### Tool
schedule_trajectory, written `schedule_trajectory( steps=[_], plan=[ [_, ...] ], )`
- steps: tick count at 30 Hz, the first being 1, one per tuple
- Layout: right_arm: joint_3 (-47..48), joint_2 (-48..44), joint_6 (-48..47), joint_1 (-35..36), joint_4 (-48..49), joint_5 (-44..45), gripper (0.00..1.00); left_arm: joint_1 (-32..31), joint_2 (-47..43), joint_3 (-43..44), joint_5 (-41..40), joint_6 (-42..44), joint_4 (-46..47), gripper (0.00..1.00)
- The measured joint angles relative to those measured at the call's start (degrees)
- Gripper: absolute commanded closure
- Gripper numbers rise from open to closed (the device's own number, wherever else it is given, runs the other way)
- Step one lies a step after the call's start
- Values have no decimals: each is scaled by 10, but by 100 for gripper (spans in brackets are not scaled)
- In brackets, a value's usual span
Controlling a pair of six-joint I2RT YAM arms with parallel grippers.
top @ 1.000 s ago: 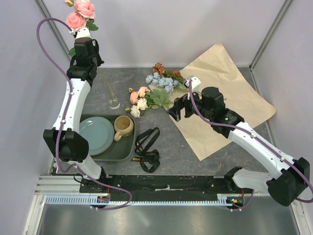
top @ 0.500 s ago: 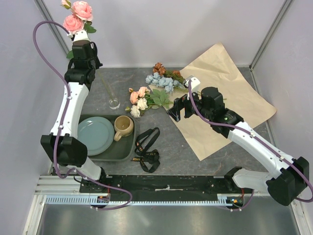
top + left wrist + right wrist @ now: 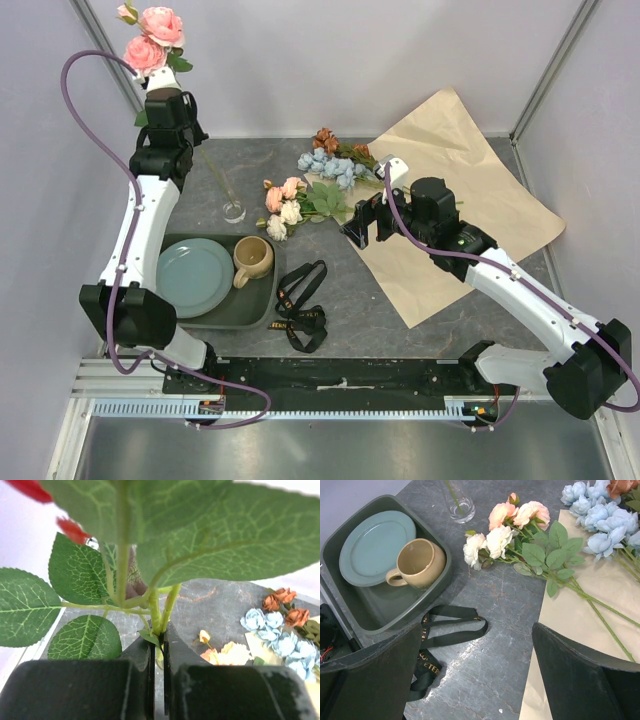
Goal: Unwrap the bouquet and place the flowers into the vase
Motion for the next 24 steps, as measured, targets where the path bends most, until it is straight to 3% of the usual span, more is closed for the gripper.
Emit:
schedule_trajectory(
  steps=[7, 13, 17, 24],
  plan=[
    [0, 0, 0, 0, 0, -2, 2, 9, 0, -12, -7, -11, 10, 98],
    [0, 0, 0, 0, 0, -4, 2, 12, -1, -17, -11, -23, 15, 68],
    [0, 0, 2, 0, 0, -6, 2, 13, -7, -29, -12, -26, 12, 58],
    [0, 0, 4, 0, 0, -9, 2, 13, -20, -40, -10, -28, 12, 28]
  ],
)
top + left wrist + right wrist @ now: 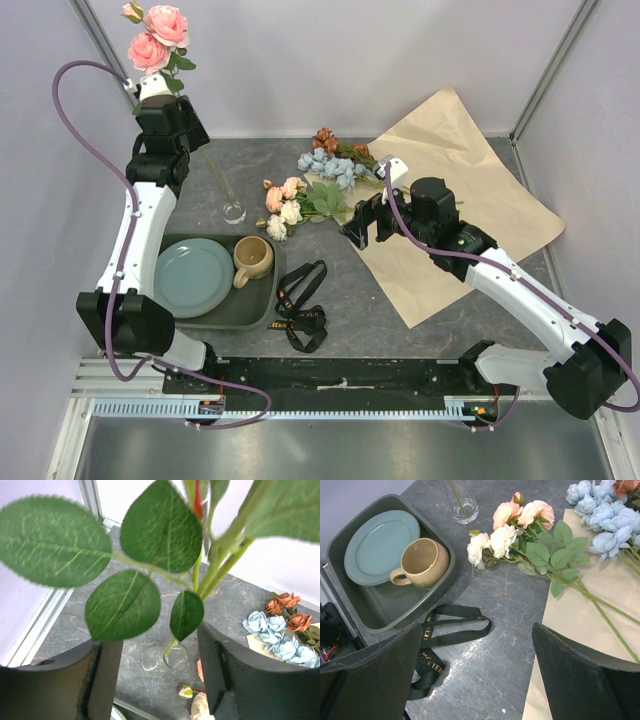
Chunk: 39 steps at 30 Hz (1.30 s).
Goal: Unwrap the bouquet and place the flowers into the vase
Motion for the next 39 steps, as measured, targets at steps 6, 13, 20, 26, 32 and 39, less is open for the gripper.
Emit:
schedule_trajectory(
  steps=[6, 13, 20, 26, 32, 39],
  plan=[
    [0, 2, 7, 0, 0, 0, 2, 0, -29, -21, 11, -2, -2, 8],
    [1, 37, 9, 0, -9, 21, 4, 0, -94, -70, 64, -13, -5, 10],
    [43, 108, -20, 0, -66, 118, 35, 0, -222, -183, 183, -21, -7, 14],
    [75, 190, -53, 0, -72, 212, 32, 0, -318, -250, 292, -30, -14, 14],
    [104, 307, -182, 0, -60, 298, 48, 0, -409, -287, 385, -59, -14, 16],
    [149, 443, -392, -15, -20, 421, 65, 0, -468, -336, 464, -94, -12, 17]
  ],
)
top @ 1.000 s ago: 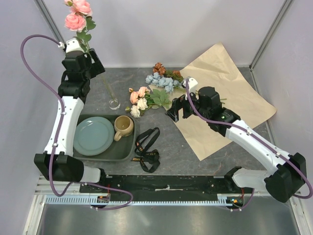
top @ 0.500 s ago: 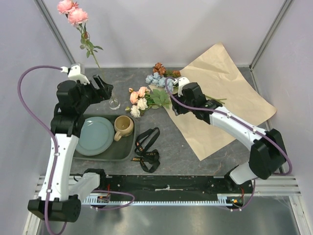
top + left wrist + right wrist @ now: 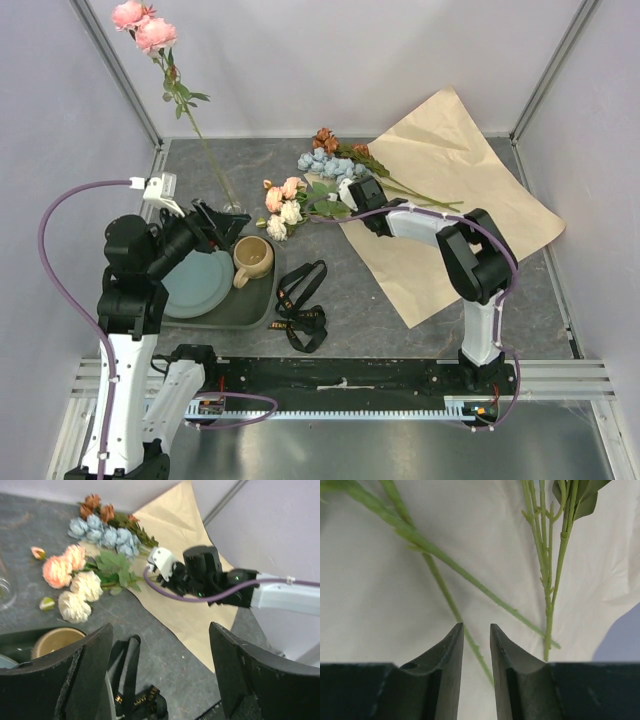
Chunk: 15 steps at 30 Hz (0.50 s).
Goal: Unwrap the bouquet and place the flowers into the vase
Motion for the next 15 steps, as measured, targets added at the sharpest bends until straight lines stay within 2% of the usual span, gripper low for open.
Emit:
schedule_trajectory(
  steps=[9, 15],
  plan=[
    [3, 28, -158, -36, 69, -28, 60, 0, -22, -43, 47, -29, -3, 18],
    [0, 47, -214, -33, 91, -77, 45, 0, -30, -46, 51, -31, -1, 18]
  ],
)
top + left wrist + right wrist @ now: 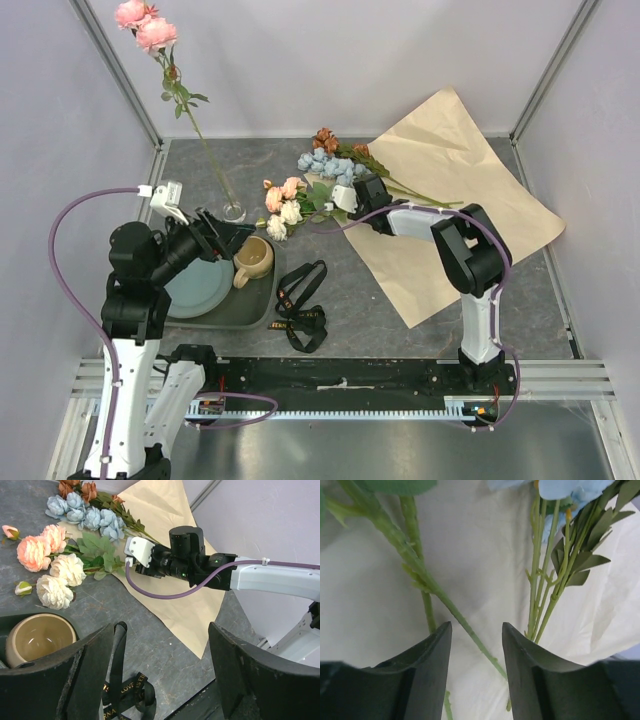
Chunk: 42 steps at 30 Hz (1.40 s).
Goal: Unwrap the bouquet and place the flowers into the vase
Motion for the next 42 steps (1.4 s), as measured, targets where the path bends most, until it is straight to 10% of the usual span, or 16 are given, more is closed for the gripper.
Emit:
schedule_trajectory(
  steps=[15, 42],
  plan=[
    [-28, 27, -47, 0, 111, -47, 99, 0, 1, -16, -1, -3, -4, 18],
    [-96, -243, 255, -87, 104, -241, 100, 0, 11, -35, 57, -23, 27, 22]
  ],
)
